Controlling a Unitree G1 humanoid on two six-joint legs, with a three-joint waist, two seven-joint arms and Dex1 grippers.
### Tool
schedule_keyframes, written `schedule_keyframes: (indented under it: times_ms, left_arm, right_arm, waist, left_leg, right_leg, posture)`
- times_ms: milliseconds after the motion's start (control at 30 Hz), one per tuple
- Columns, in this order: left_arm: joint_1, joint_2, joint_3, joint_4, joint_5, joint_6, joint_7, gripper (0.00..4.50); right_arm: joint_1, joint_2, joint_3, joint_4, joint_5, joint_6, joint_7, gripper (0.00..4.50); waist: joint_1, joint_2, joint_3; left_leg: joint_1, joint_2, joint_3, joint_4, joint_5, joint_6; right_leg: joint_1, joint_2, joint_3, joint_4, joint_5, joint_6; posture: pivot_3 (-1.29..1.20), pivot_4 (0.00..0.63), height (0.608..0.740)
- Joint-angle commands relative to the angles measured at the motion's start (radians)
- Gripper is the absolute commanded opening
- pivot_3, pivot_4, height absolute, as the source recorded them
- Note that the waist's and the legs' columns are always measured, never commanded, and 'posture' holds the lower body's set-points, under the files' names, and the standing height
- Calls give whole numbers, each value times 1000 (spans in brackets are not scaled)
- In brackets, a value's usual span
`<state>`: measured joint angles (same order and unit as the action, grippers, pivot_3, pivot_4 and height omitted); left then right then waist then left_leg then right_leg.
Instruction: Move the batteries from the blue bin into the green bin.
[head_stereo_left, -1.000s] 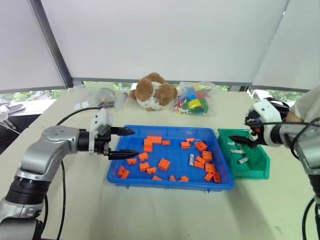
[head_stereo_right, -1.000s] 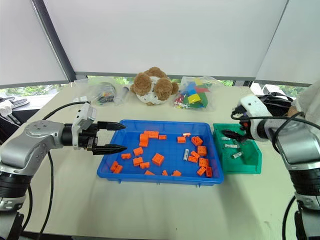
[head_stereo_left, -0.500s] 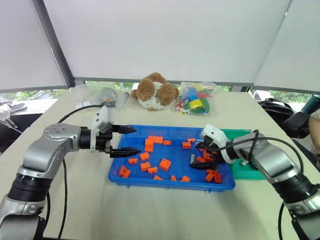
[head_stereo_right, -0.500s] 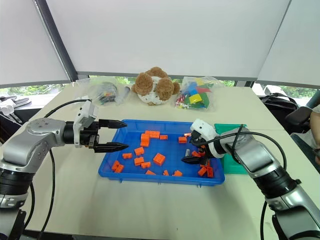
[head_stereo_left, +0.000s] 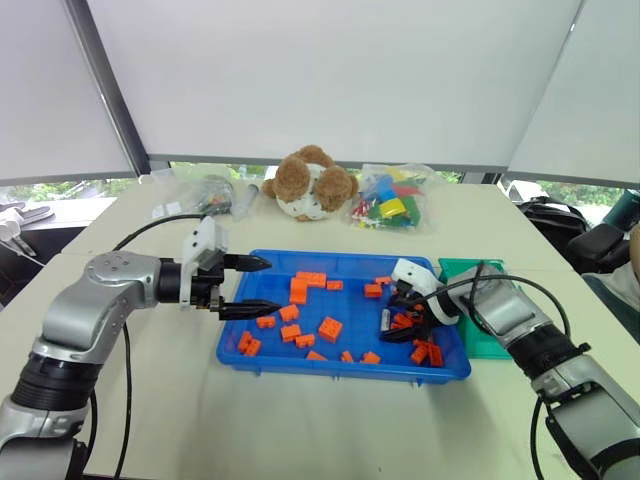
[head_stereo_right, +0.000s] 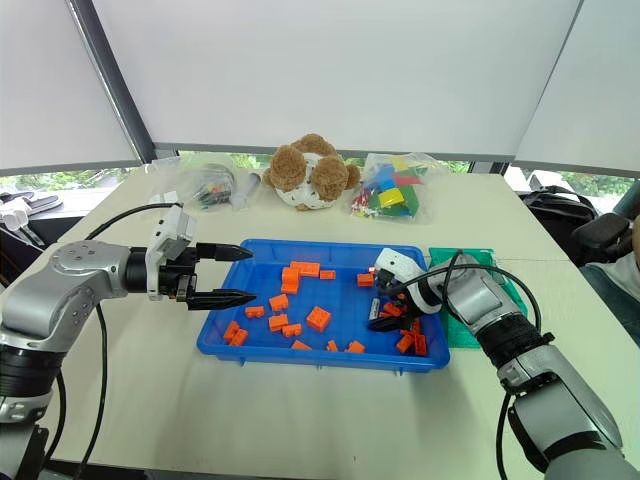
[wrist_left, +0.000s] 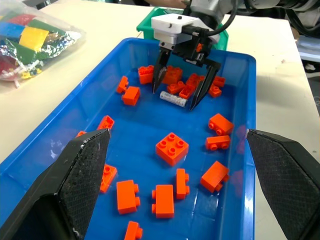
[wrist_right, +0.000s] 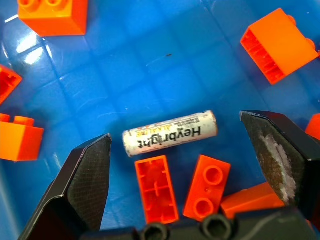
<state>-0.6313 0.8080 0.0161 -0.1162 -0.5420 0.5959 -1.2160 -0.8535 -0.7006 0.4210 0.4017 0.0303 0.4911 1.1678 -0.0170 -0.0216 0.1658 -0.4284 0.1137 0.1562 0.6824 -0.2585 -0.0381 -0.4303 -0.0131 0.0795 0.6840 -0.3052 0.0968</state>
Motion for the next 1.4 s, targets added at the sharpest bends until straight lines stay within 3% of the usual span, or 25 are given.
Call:
schedule_keyframes:
  times_ms: [33,67,167,333,567,767,967,1100,1133,1400]
  left_arm:
    - [-1,14,29,-30,-14,-2,7,4500]
    - [-2,13,29,-31,-14,-1,8,4500]
    - [-3,13,29,-29,-13,-3,8,4500]
    - [-6,13,27,-28,-13,-4,5,4500]
    - [-1,9,25,-38,-20,0,5,4500]
    - [-4,0,17,-23,-22,-6,-2,4500]
    - [-37,-19,0,15,-13,-20,-18,4500]
    - [-52,-29,-4,29,-9,-23,-24,4500]
    - [-54,-30,-4,30,-9,-23,-24,4500]
    - [-51,-23,6,35,-15,-21,-27,4500]
  right_arm:
    - [-16,9,-2,24,-39,-32,12,3929]
    - [-16,11,-2,28,-45,-39,14,3633]
    - [-13,17,-9,29,-53,-44,20,2159]
    - [-29,10,-48,-37,-56,-24,4,2154]
    - [-79,-142,-308,-249,11,174,-92,2154]
    - [95,-311,-454,-345,7,288,-160,2154]
    - [242,-315,-504,-388,43,322,-196,2154]
    - [270,-316,-507,-369,52,307,-224,4234]
    - [272,-320,-512,-375,58,309,-223,4432]
    - [300,-395,-559,-532,148,321,-160,4432]
  waist:
    - [-1,0,0]
    - [-1,0,0]
    - [-1,0,0]
    - [-1,0,0]
    - [9,1,1]
    - [4,0,0]
    - [-8,1,0]
    - [-2,1,0]
    - [-1,1,0]
    - [2,1,0]
  left_leg:
    - [0,0,0,0,0,0]
    - [0,0,0,0,0,0]
    - [0,0,0,0,0,0]
    - [1,0,0,0,0,0]
    - [0,0,0,0,0,0]
    - [1,0,0,0,0,0]
    - [2,0,0,-1,0,0]
    - [1,0,0,0,0,0]
    - [1,0,0,0,0,0]
    - [1,0,0,0,0,0]
  right_leg:
    - [0,0,0,0,0,0]
    - [0,0,0,0,0,0]
    - [0,0,0,0,0,0]
    - [1,0,0,0,0,0]
    - [0,-1,0,0,0,0]
    - [1,-1,-1,-1,0,0]
    - [0,0,1,0,0,0]
    - [0,0,1,0,0,0]
    - [0,0,1,0,0,0]
    - [1,0,1,0,0,0]
  posture:
    - [0,150,727]
    - [0,150,727]
    - [0,150,727]
    - [0,150,727]
    - [0,150,727]
    - [0,150,727]
    - [0,150,727]
    - [0,150,727]
    - [0,150,727]
    - [0,150,727]
